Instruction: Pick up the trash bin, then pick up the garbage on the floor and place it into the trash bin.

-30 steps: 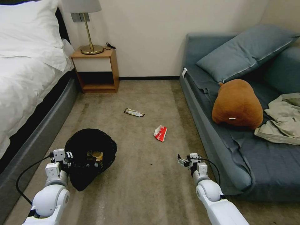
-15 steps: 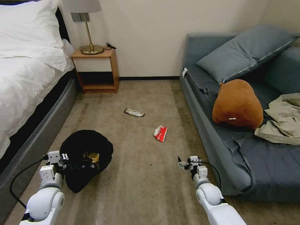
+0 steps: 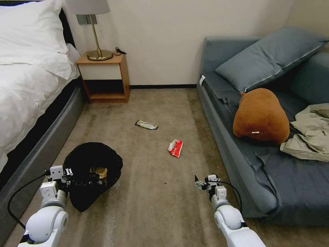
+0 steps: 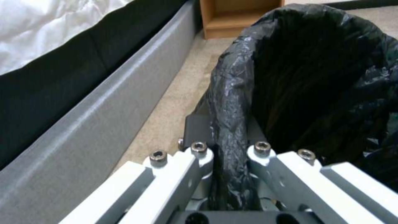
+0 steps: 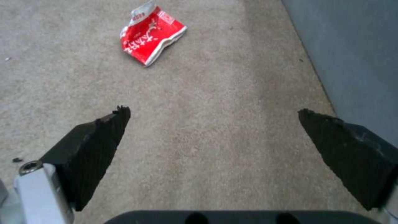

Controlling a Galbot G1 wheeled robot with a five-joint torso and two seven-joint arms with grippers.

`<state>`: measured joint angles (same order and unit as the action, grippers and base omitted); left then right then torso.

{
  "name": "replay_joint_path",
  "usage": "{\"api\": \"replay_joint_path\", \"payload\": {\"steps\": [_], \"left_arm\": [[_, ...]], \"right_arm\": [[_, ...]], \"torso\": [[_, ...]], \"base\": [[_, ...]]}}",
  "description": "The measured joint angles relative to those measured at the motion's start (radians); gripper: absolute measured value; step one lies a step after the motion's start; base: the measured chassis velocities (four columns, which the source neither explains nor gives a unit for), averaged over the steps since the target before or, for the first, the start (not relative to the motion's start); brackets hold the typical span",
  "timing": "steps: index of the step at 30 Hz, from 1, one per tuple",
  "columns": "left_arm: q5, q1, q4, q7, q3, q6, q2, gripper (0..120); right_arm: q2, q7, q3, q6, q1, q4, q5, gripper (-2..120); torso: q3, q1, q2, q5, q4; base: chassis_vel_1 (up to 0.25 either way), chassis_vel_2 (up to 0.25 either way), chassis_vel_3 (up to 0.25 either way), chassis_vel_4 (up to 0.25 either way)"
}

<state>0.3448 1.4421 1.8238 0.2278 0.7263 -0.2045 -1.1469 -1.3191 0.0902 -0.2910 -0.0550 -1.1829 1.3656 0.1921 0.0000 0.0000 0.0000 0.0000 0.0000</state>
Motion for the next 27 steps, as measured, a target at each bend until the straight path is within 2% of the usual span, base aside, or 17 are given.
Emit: {"api": "replay_joint_path", "payload": {"steps": [16, 27], "left_arm": [[0.000, -0.011, -0.024, -0.002, -0.012, 0.004, -0.001, 4], [0.009, -0.015, -0.032, -0.003, -0.009, 0.005, 0.016, 4]], "right_arm": [[-0.016, -0.010, -0.007, 0.022, -0.004, -0.036, -0.030, 100], [-0.023, -0.014, -0.010, 0.030, 0.000, -0.060, -0.044, 100]], "torso": [[0.000, 0.000, 0.000, -0.0001, 0.0001], [0.000, 0.000, 0.000, 0.0000, 0.0000]], "base": [[-0.035, 0.044, 0.042, -0.036], [-0.061, 0.044, 0.059, -0.047]]}}
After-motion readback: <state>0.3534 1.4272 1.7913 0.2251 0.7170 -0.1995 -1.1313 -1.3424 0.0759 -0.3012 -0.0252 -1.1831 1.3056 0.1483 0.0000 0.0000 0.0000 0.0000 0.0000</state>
